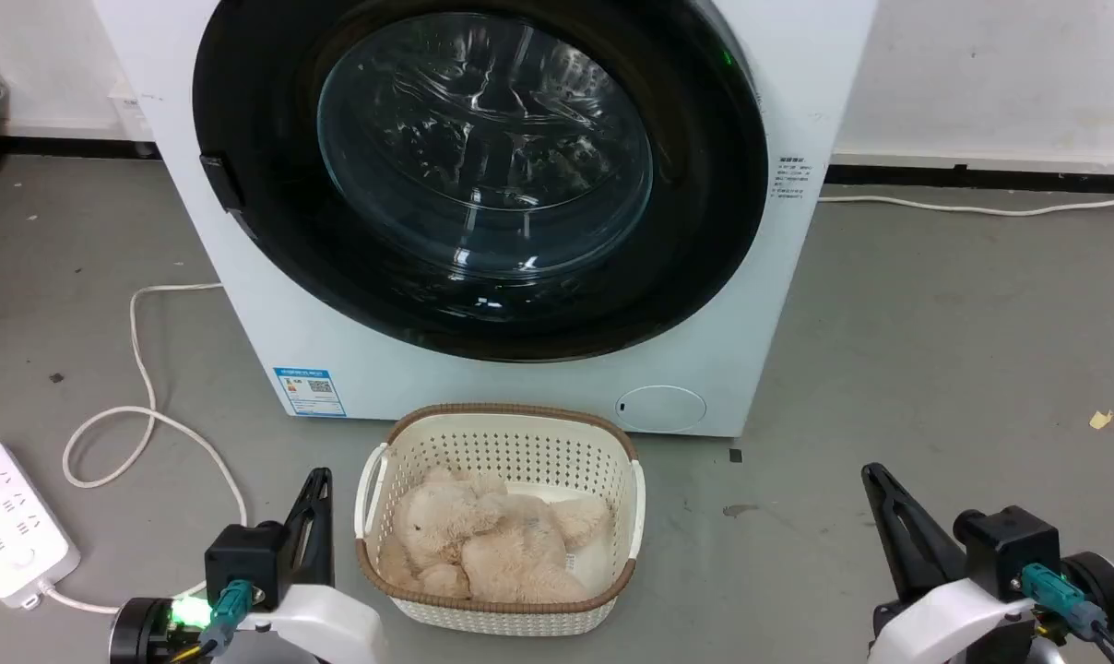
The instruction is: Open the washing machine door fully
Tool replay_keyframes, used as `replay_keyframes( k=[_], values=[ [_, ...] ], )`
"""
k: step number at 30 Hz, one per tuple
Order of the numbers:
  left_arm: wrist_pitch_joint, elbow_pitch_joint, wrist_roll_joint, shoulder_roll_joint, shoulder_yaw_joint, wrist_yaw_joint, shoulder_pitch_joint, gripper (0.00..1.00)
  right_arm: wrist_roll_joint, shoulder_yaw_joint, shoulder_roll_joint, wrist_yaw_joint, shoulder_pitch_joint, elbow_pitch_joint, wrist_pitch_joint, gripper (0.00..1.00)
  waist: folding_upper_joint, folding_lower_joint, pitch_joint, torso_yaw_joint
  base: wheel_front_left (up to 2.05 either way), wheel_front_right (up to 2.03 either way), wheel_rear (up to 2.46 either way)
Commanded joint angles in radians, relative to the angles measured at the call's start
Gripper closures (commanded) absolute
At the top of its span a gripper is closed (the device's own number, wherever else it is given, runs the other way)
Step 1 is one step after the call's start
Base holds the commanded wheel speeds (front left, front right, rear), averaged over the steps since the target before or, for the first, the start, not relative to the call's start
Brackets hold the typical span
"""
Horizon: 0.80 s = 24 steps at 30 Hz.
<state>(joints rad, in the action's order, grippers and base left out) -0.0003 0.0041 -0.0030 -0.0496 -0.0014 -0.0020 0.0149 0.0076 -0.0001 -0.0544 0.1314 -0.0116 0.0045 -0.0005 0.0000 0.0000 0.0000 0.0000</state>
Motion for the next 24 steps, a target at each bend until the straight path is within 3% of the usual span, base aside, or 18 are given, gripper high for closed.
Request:
replay_keyframes(
  k=[1,24],
  values=[
    [0.0,-0.004,0.003,-0.001,0.001,0.002,-0.015,1.0,-0.008,0.0,0.004,-0.001,0.012,-0.005,0.0,1.0,0.0,0.0,0.0,0.0,0.0,0.0,0.0],
    [0.0,-0.004,0.003,-0.001,0.001,0.002,-0.015,1.0,-0.008,0.0,0.004,-0.001,0.012,-0.005,0.0,1.0,0.0,0.0,0.0,0.0,0.0,0.0,0.0]
  ],
)
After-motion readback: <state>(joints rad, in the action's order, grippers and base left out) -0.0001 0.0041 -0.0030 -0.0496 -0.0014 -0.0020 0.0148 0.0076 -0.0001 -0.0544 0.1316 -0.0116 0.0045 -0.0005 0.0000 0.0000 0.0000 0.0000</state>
